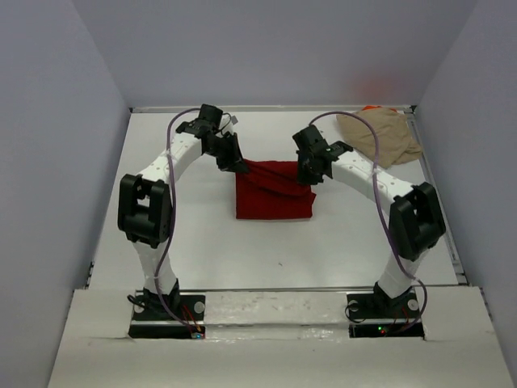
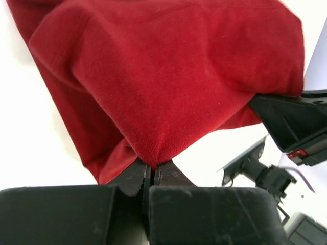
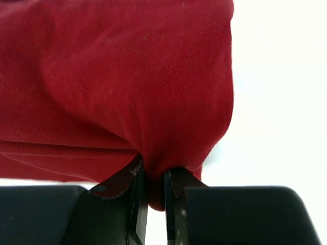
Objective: Fold and stack the t-shirts
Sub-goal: Fold the tshirt
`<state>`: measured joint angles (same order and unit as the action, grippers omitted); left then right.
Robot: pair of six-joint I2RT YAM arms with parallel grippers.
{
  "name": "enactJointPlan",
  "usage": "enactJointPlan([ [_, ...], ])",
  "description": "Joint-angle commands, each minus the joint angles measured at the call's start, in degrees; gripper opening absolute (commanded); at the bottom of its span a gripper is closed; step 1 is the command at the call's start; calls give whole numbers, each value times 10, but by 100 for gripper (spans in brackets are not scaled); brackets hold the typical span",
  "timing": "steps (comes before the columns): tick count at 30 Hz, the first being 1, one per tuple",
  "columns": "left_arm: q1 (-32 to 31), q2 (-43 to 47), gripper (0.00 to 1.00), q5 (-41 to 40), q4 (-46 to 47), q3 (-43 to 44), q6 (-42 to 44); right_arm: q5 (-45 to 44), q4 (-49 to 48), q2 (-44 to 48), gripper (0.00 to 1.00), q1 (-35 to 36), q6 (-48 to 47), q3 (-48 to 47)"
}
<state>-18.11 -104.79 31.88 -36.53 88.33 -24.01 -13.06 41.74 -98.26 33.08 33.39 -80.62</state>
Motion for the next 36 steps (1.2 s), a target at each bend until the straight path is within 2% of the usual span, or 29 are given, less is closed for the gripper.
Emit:
enactJointPlan([
  [1, 22, -50, 0, -6, -17, 64, 26, 43, -31, -70, 5, -30, -94, -54],
  [5, 26, -104, 0, 9, -20, 91, 31, 77, -30, -156, 8, -52, -115, -112],
  [8, 26, -105, 0, 10, -7, 89, 32, 80, -34, -192, 16, -57, -122, -131],
  [9, 28, -106, 0, 6, -8, 90, 33, 79, -35, -195, 31, -57, -123, -132],
  [10, 31, -108, 0, 6, -9, 90, 33, 78, -39, -196, 41, -57, -128, -132],
  [11, 32, -108, 0, 14, -9, 90, 33, 74, -41, -195, 59, -63, -131, -135],
  [14, 33, -104, 0, 21, 7, 79, 21, 61, -39, -189, 75, -63, -140, -147],
  [16, 33, -102, 0, 15, 9, 76, 21, 53, -35, -189, 80, -70, -146, -153],
  [22, 40, -75, 0, -51, 15, 47, 9, 26, -18, -171, 85, -88, -158, -152],
  [28, 42, -35, 0, -196, -3, 25, -5, 28, -17, -142, 85, -88, -168, -150],
  [32, 41, -29, 6, -300, -26, 20, -16, 30, -15, -135, 86, -88, -170, -151],
  [36, 40, -29, 9, -334, -34, 18, -19, 32, -16, -128, 86, -88, -175, -149],
])
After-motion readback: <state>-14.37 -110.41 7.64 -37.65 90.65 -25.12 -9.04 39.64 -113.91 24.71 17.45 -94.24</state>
